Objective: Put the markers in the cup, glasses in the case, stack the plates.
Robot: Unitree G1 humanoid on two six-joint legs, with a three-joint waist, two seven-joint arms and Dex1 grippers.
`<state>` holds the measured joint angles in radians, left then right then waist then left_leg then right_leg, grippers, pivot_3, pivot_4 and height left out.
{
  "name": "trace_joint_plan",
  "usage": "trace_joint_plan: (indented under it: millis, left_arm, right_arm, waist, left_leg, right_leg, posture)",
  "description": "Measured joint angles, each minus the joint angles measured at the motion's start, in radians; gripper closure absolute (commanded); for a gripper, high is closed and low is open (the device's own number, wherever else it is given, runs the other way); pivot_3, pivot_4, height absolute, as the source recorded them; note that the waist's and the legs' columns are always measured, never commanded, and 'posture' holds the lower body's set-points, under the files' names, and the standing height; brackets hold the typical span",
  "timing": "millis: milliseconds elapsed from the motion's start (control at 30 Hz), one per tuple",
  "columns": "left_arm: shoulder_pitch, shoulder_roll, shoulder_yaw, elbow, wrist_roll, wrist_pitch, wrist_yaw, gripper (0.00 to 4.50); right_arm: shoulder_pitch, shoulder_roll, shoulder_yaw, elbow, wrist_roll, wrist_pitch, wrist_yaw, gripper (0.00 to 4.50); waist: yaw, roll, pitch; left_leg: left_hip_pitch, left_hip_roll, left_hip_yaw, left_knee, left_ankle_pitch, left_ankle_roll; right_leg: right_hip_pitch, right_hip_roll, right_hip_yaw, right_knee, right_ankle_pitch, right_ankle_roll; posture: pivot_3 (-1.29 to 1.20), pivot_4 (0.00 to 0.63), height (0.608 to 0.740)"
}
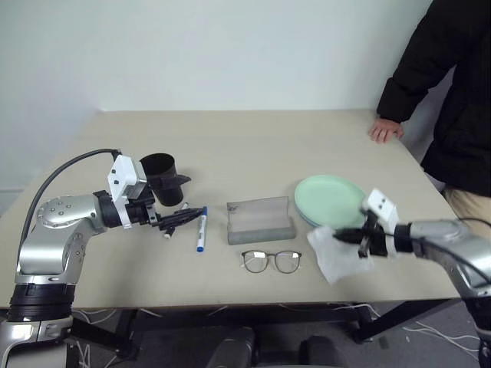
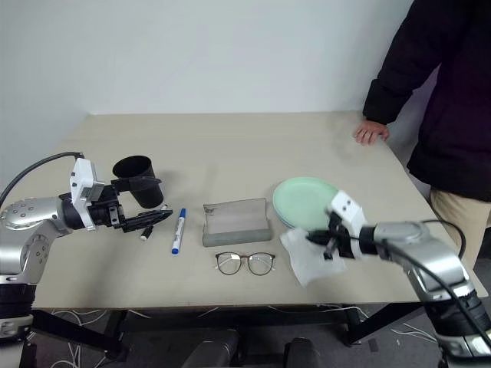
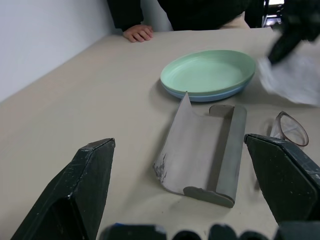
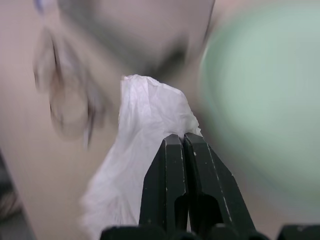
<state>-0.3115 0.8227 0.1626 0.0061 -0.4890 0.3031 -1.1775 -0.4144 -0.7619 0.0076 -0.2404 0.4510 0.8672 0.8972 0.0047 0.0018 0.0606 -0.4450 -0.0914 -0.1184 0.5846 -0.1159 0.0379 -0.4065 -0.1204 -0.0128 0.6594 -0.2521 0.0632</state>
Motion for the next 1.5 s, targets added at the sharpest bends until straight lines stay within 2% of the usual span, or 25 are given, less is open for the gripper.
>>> trace_joint_plan:
  millis: [133, 333, 567, 667, 800, 933, 1033, 1233, 1400, 1500]
  left_arm:
    - [-0.004, -0.002, -0.001, 0.004, 0.002, -0.001, -0.002, 0.07]
    - [-0.005, -0.013, -0.002, 0.007, 0.003, -0.001, 0.0, 0.07]
    - [-0.005, -0.018, -0.003, 0.006, 0.003, -0.001, 0.005, 0.07]
    - [-0.005, -0.018, -0.003, 0.005, 0.003, -0.001, 0.005, 0.07]
    - [-0.005, -0.018, -0.003, 0.005, 0.003, -0.001, 0.005, 0.07]
    - [-0.005, -0.021, -0.004, 0.005, 0.003, -0.001, 0.005, 0.07]
    - [-0.006, -0.026, -0.027, 0.003, 0.004, -0.001, 0.004, 0.07]
    - [-0.02, -0.035, -0.069, 0.0, 0.006, 0.013, -0.007, 0.07]
    - [-0.058, -0.048, -0.137, 0.0, 0.027, 0.027, -0.023, 0.07]
    - [-0.086, -0.064, -0.195, 0.009, 0.063, 0.035, -0.029, 0.07]
  right_arm:
    - [-0.157, 0.056, -0.027, 0.14, -0.033, -0.007, -0.1, 4.46]
    - [-0.258, 0.125, 0.013, 0.409, -0.167, -0.067, -0.244, 4.46]
    - [-0.304, 0.185, 0.052, 0.625, -0.279, -0.176, -0.321, 4.46]
    - [-0.321, 0.2, 0.054, 0.648, -0.294, -0.181, -0.322, 4.46]
    - [-0.33, 0.237, 0.054, 0.648, -0.295, -0.185, -0.316, 3.55]
    - [-0.33, 0.259, 0.054, 0.632, -0.281, -0.152, -0.285, 2.19]
    - [-0.32, 0.232, 0.061, 0.578, -0.278, -0.133, -0.252, 1.19]
    - [-0.274, 0.089, 0.039, 0.431, -0.254, -0.13, -0.148, 1.19]
    - [-0.15, -0.078, -0.01, 0.203, -0.148, -0.138, 0.058, 1.19]
    - [-0.093, -0.173, -0.039, 0.126, -0.087, -0.13, 0.161, 0.58]
  waist:
    - [0.001, 0.0, 0.0]
    - [0.005, 0.0, 0.0]
    - [-0.002, 0.001, 0.0]
    - [-0.005, 0.001, 0.0]
    - [-0.006, 0.001, 0.0]
    - [-0.005, 0.002, 0.0]
    - [-0.003, 0.002, 0.0]
    - [-0.001, 0.003, 0.0]
    - [0.002, 0.003, 0.0]
    - [0.0, 0.003, 0.0]
  left_leg:
    - [0.0, 0.0, 0.0, 0.0, 0.0, 0.0]
    - [0.0, -0.002, 0.001, 0.0, 0.0, 0.0]
    - [0.001, -0.001, 0.001, 0.0, 0.0, 0.0]
    - [0.001, -0.001, 0.001, 0.0, 0.001, 0.0]
    - [0.002, -0.001, 0.001, 0.0, 0.001, 0.0]
    - [0.001, -0.001, 0.001, 0.0, 0.001, 0.0]
    - [0.001, -0.002, 0.001, 0.0, 0.001, 0.0]
    - [0.001, -0.001, 0.001, 0.0, 0.001, 0.0]
    - [0.001, -0.001, 0.001, 0.0, 0.001, 0.0]
    - [0.0, -0.001, 0.001, 0.003, 0.0, 0.001]
  right_leg:
    - [0.0, 0.0, 0.0, 0.0, 0.0, 0.0]
    - [-0.001, 0.001, 0.001, 0.0, 0.003, -0.003]
    - [-0.001, 0.003, 0.001, 0.0, 0.006, -0.004]
    - [-0.001, 0.004, 0.002, 0.0, 0.006, -0.004]
    - [0.0, 0.004, 0.002, 0.0, 0.006, -0.004]
    - [0.0, 0.004, 0.002, 0.0, 0.006, -0.004]
    - [0.0, 0.004, 0.002, 0.0, 0.006, -0.004]
    - [0.0, 0.003, 0.002, 0.0, 0.004, -0.001]
    - [0.001, 0.002, 0.001, 0.0, 0.004, -0.001]
    - [0.001, 0.001, 0.001, 0.0, 0.004, -0.002]
  posture:
    - [0.0, 0.0, 0.727]
    - [0.0, 0.0, 0.727]
    - [0.0, 0.0, 0.727]
    - [0.0, 0.0, 0.727]
    - [0.0, 0.0, 0.727]
    - [0.0, 0.0, 0.727]
    - [0.0, 0.0, 0.727]
    - [0.0, 0.0, 0.727]
    - [0.0, 0.0, 0.727]
    - [0.0, 0.0, 0.727]
